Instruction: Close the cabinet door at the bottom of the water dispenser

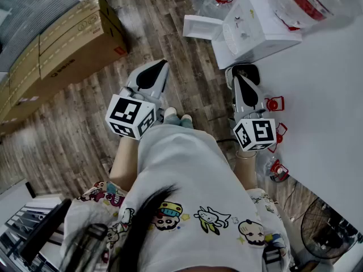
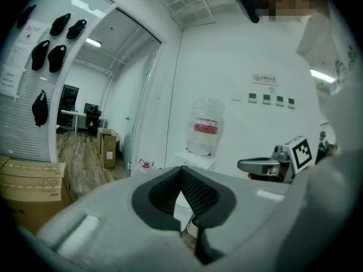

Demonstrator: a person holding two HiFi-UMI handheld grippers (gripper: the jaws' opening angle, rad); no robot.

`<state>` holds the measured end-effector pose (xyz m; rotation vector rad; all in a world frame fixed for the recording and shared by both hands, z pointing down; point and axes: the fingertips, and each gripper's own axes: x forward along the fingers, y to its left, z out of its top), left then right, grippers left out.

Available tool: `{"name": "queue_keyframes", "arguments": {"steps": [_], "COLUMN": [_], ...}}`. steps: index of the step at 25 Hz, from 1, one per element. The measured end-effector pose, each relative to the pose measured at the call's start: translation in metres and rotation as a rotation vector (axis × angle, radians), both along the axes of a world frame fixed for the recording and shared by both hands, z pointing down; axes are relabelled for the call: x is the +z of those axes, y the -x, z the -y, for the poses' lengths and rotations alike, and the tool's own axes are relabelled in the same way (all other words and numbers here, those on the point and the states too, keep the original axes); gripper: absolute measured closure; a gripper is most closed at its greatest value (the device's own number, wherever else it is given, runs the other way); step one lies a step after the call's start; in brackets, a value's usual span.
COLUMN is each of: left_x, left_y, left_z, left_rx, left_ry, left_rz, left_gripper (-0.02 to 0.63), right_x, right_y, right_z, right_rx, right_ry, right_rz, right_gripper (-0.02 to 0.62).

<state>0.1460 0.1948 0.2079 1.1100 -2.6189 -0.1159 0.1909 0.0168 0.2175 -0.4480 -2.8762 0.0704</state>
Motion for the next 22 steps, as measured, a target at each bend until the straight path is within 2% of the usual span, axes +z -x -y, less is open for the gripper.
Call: {"name": "queue_keyframes", "arguments": {"steps": [10, 17, 22], "left_x": [-0.006, -0.02, -0.03], "left_y": [-0.002, -0.01, -0.006], "left_z": [0.003, -0.017, -0.033], "left_rx": [-0.034, -0.134, -0.185], "left_ry": [0.005, 0.004, 0.018], "left_rz": [0.019, 0.047, 0.081], "left_gripper": [0.604, 0.604, 0.604], "right_x": [-0.006, -0.012, -0.008], "right_y": [-0.01, -0.019, -0.011], "right_z": [0.012, 0.013, 0.005], "right_rx": [0.002, -0.043, -0.077], "right_ry": [0.034, 0.062, 0.08], "right_rz": [0.03, 0.059, 0.061], "right_gripper": [0.589, 0.589, 0.589]}}
